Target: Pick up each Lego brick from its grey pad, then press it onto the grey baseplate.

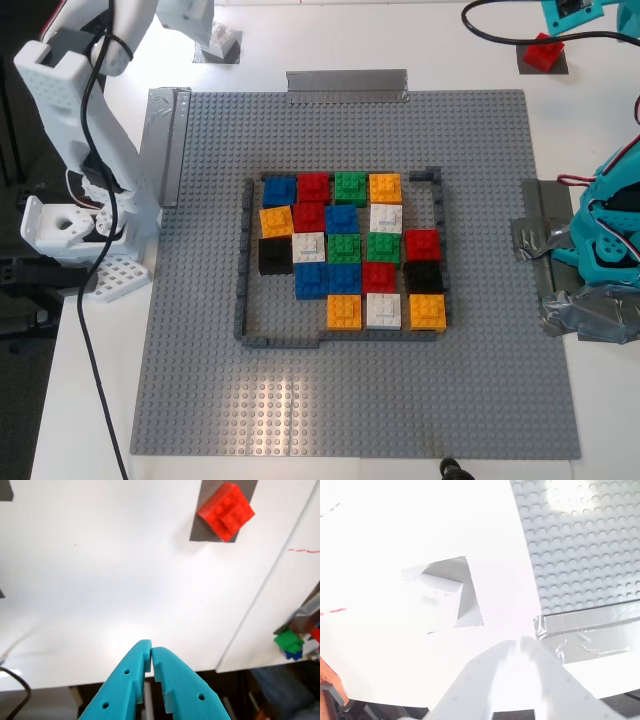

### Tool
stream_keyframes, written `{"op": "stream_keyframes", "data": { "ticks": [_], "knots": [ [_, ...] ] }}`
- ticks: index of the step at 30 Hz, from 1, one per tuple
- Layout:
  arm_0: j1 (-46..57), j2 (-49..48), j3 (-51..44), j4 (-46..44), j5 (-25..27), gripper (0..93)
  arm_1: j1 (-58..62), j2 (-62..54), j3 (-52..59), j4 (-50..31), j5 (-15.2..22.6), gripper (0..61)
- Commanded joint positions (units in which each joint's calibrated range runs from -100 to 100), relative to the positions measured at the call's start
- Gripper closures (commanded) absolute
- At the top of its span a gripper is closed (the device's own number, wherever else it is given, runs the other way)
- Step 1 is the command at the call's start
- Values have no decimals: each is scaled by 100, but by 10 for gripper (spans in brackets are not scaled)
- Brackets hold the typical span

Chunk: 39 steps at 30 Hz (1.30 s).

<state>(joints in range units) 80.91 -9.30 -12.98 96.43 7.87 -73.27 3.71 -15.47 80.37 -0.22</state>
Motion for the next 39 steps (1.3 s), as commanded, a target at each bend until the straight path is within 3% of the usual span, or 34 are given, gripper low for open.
{"op": "stream_keyframes", "data": {
  "ticks": [1, 4, 6, 12, 16, 21, 26, 29, 39],
  "knots": [
    [59, 46, -305, -34, 466, 927, -221, 187, -958, -87, -103, 611],
    [284, 441, -684, -34, 955, 927, -366, 504, -1256, -79, -166, 598],
    [415, 878, -1037, -34, 1209, 927, -460, 667, -1365, -63, -249, 537],
    [436, 2260, -2210, -34, 1868, 927, -627, 1294, -1879, -128, -322, 535],
    [255, 2818, -2698, 23, 1907, 927, -591, 1526, -2060, -348, -342, 452],
    [-195, 2990, -2779, -34, 1629, 872, -504, 1672, -2042, -559, -562, 413],
    [-688, 2947, -3204, 31, 1184, 861, -504, 1603, -1554, -1096, -713, 431],
    [-920, 3016, -3691, 23, 1170, 861, -489, 1689, -1527, -1259, -742, 427],
    [-884, 2981, -4025, 357, 2317, 860, -584, 2032, -1383, -1357, -825, 389]
  ]
}}
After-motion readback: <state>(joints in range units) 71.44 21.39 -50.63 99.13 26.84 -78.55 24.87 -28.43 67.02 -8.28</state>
